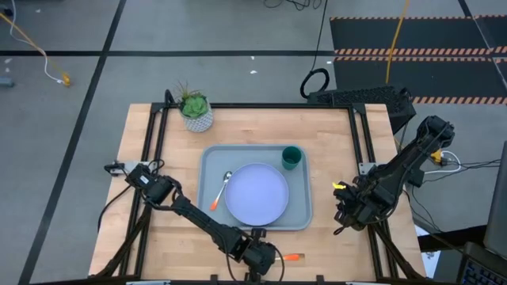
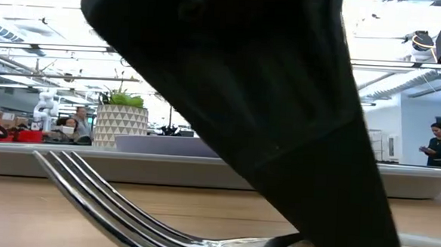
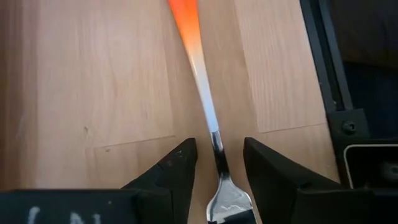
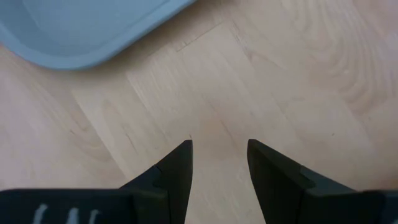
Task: Pick and place plate/cup/fork/spoon on tray
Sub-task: Put the orange fork to the left of the orange spoon on the blue tray
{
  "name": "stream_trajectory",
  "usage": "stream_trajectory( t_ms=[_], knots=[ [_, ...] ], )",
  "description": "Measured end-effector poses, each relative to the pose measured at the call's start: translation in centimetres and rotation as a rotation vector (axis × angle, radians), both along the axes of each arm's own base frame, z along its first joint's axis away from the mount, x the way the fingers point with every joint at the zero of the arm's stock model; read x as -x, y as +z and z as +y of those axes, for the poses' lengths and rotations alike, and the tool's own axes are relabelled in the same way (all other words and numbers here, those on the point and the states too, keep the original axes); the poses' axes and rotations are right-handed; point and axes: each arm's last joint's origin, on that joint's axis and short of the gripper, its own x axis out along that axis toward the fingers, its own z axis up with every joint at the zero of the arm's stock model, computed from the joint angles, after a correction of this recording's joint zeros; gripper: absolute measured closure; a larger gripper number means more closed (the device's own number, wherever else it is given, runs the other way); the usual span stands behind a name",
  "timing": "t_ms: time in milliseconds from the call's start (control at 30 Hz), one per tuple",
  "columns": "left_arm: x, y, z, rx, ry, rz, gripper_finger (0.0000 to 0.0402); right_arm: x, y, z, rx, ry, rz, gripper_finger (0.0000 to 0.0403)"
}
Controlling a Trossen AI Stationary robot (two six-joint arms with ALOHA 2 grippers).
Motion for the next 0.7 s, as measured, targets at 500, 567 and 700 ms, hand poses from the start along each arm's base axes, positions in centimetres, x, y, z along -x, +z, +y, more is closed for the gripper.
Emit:
stream_trajectory(
  t_ms=[500,567,700],
  knots=[
    [0.2,0.7,0.8,0.002,-0.038,0.052,0.0392,0.0,0.0,0.0,-0.003,-0.003,-0.003,0.0259],
    [0.5,1.7,0.9,-0.027,-0.074,0.046,0.0392,0.0,0.0,0.0,-0.002,0.005,-0.003,0.0259],
    [0.8,4.5,1.2,-0.092,-0.123,-0.046,0.0392,-0.1,0.0,0.1,-0.002,0.014,-0.005,0.0259]
  ],
)
